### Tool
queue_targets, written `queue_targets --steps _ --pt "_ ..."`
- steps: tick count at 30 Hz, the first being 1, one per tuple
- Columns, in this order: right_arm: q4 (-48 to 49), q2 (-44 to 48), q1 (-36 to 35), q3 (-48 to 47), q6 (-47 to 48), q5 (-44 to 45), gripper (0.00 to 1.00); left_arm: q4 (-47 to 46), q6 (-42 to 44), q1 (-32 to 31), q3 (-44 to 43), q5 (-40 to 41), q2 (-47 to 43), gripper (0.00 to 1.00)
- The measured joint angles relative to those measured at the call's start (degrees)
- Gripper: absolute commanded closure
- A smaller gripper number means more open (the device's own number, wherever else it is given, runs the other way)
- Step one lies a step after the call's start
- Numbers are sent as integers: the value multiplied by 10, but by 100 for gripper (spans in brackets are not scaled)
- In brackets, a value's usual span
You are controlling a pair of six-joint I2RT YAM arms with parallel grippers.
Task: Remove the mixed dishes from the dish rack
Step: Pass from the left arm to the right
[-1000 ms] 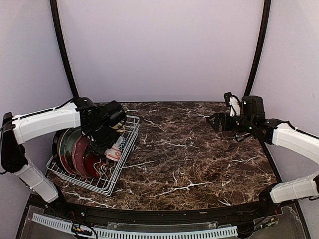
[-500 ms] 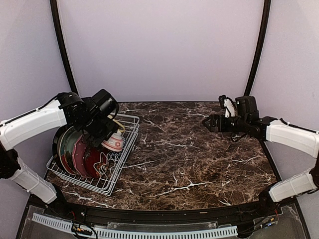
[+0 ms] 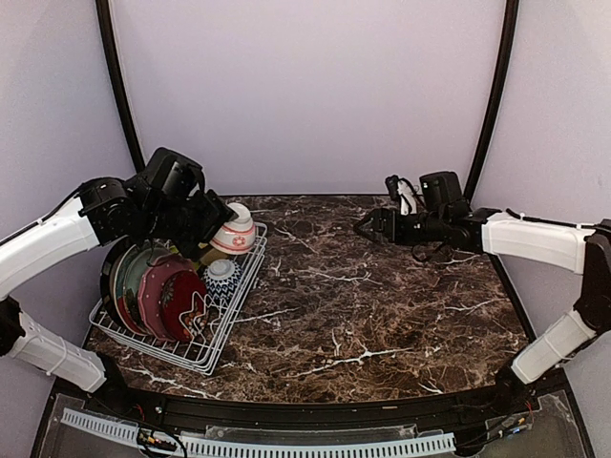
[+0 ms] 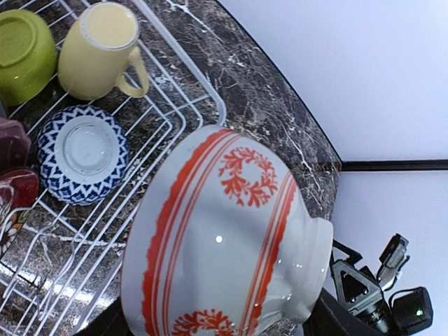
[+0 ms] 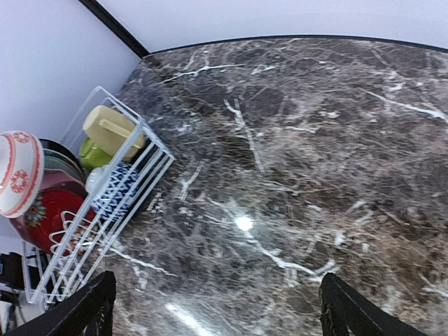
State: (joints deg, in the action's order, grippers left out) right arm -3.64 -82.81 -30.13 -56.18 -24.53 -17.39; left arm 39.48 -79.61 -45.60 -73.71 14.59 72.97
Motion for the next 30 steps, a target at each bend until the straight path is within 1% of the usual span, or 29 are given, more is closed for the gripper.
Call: queue_targets --steps 4,7,12,15,19,22,26,30 --pt "35 -37 -19 -33 -49 -52 2 -54 46 0 4 -12 -2 63" --pt "87 -63 -29 -49 -101 -106 2 -96 71 1 12 -31 -2 63" --pt "188 -97 -33 -55 -186 -189 1 -191 99 11 36 -90 1 64" --pt "265 -116 -33 -55 -247 -234 1 -256 108 16 44 -132 10 63" --pt "392 -143 -33 -55 -335 -279 2 -344 109 23 54 -185 26 62" --pt "485 -162 -34 -55 -397 -301 2 -413 97 27 64 -222 43 63" --pt "607 -184 -35 -55 -481 -313 4 -480 76 30 71 -255 61 63" --pt "705 -196 -37 -59 -551 -312 12 -532 54 32 74 -279 77 63"
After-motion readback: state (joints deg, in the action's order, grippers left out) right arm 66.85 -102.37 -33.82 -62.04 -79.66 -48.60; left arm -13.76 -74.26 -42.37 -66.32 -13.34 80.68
